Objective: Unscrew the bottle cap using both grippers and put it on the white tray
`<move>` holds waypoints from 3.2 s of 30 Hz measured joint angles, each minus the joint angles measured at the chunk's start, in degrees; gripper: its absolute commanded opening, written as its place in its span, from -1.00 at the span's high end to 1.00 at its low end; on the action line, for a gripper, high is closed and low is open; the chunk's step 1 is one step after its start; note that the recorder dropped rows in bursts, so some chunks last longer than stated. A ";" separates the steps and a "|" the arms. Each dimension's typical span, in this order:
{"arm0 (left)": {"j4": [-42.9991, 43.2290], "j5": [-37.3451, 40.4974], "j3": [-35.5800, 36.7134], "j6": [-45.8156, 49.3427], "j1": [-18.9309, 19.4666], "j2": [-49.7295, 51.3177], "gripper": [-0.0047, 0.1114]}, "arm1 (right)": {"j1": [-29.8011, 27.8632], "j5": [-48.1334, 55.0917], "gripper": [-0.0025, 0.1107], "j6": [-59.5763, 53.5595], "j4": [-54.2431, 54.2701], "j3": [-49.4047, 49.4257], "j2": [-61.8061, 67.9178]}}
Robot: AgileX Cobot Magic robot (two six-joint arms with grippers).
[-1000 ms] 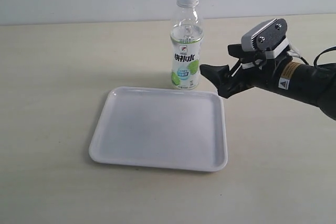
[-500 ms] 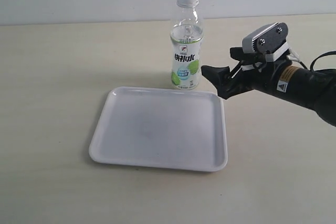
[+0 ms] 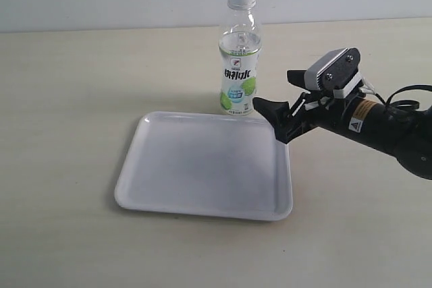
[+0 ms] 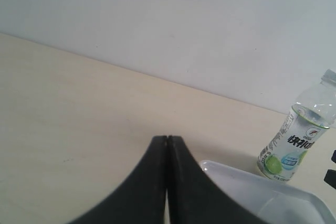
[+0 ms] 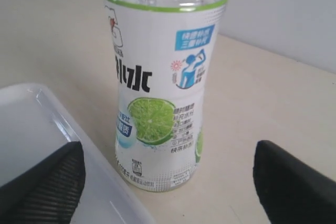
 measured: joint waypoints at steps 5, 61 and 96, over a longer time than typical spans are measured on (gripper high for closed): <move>0.00 0.00 0.00 0.00 0.00 0.00 0.90 | 0.00 -1.04 -0.50 -0.10 -0.71 -0.74 0.22; 0.00 0.00 0.00 0.00 0.00 0.00 0.90 | 3.77 1.17 -0.64 9.63 -9.35 -25.81 16.18; 1.02 9.57 0.00 4.80 0.00 0.00 0.90 | 3.88 -0.27 0.96 11.44 -9.69 -26.16 18.16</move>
